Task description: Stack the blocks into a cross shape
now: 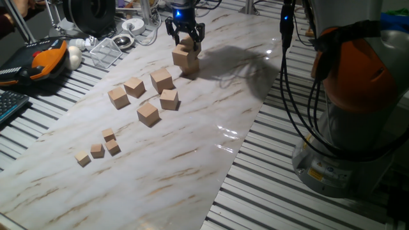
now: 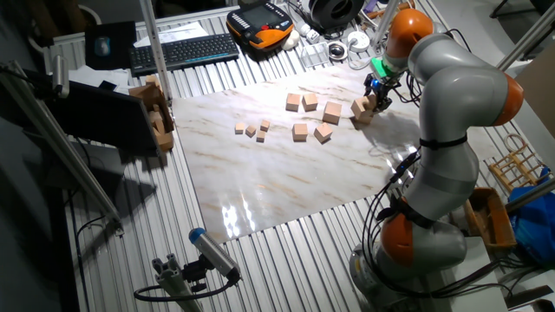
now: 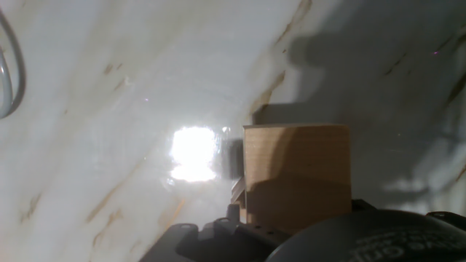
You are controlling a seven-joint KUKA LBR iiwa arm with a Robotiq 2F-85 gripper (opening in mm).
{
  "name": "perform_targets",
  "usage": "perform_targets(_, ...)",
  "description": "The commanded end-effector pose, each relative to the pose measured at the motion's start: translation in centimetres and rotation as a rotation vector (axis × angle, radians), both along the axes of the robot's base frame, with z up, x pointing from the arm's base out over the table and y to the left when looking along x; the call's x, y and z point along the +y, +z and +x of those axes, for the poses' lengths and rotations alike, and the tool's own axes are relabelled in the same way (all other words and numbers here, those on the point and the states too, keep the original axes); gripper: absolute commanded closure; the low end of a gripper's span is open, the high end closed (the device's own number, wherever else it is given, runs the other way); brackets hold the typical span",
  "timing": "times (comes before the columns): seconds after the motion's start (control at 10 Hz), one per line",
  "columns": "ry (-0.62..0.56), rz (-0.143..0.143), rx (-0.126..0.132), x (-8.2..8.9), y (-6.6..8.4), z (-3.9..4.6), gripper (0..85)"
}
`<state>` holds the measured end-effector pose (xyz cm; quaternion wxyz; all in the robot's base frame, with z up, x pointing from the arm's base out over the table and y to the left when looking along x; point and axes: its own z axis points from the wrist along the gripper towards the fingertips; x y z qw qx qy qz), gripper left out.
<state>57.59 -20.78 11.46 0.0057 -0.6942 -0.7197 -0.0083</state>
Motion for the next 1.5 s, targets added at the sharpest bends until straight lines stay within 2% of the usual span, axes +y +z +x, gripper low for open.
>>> perform_targets(0.0, 0.0, -0.001, 0.0, 0.0, 0.0, -0.01, 17.0)
perform_targets(0.6, -0.002, -0.009, 0.003, 0.2, 0.9, -0.03, 17.0)
perform_targets(1.1, -0.003, -0.017, 0.017, 0.3, 2.5, -0.05, 17.0)
perform_targets(1.4, 0.006, -0.017, 0.011, 1.1, 3.7, 0.07, 17.0)
